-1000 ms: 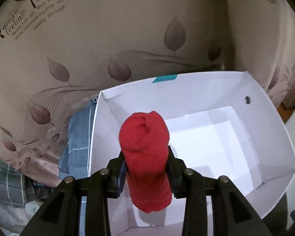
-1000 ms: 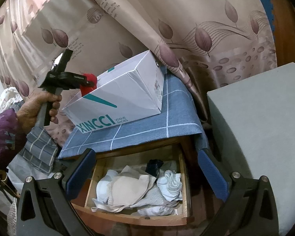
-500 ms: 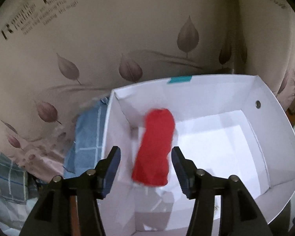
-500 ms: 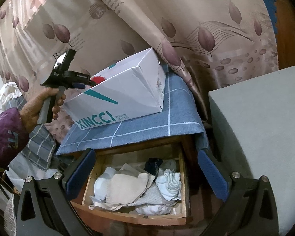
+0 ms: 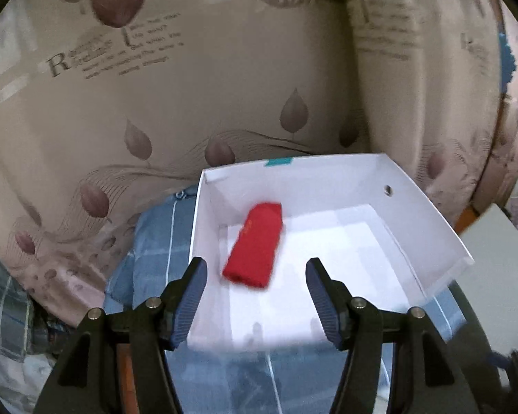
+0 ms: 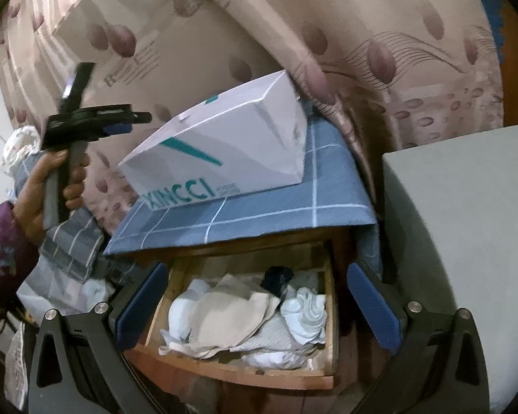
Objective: Take underwear out of drawer
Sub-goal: 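Open the left gripper to drop the red sock into the box, then reach the right gripper into the drawer and grasp the beige bra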
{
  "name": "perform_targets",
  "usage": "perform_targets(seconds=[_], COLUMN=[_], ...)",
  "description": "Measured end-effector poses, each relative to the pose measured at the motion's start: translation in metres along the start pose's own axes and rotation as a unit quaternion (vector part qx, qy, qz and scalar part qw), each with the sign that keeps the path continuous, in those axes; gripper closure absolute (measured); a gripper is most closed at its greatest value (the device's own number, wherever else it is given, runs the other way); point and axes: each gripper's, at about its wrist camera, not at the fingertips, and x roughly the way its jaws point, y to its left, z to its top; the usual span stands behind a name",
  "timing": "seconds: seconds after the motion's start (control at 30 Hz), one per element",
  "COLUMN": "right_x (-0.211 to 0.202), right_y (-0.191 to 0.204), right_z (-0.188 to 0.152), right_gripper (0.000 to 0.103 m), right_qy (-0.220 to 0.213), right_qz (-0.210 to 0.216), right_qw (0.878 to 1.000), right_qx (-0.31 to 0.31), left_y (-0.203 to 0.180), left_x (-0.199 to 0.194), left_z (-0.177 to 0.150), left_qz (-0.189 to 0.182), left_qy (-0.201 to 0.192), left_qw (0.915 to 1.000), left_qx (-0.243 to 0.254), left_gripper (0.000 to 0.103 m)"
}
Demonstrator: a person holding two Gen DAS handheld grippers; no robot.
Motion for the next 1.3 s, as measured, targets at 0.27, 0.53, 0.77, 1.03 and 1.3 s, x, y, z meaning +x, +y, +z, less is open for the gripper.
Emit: perform_targets(seconds=[0.27,0.53,0.77,1.03,1.3], right_x=[0.074,0.153,0.191,0.218,0.23], right_y=[0.028,-0.002,-0.005,0.002,0.011], right_z=[-0.024,-0.05,-0.061,-0.066,-0.061], right_gripper=[0.0,0.008,0.016,0.017,0.046], right_qy=[0.159,0.217,0.237,0.246,0.259], right_qz=[0.067,0.048,0.014,0.026,0.028], right_qw=[0.985,0.965,0.961,0.958,0.959], right_qx=[0.02,0.141,0.141,0.142,0.114], left_y=[0.037,0.067,0.072,0.074,0.069], left_x=[-0.046,-0.047,-0.032,-0.022,-0.013], left_z=[-0.102,-0.177,-0.195,-0.199,-0.202], left_qz=[-0.067,-0.085,-0.1,-0.12,-0.116], left_qy=[0.008,0.018,0.033,0.045,0.064], left_qw=[0.9949,0.9888,0.9863,0.9804,0.9807], left_qx=[-0.076,-0.121,-0.127,-0.15,-0.144], left_gripper=[0.042,0.042,0.042,0.042,0.042])
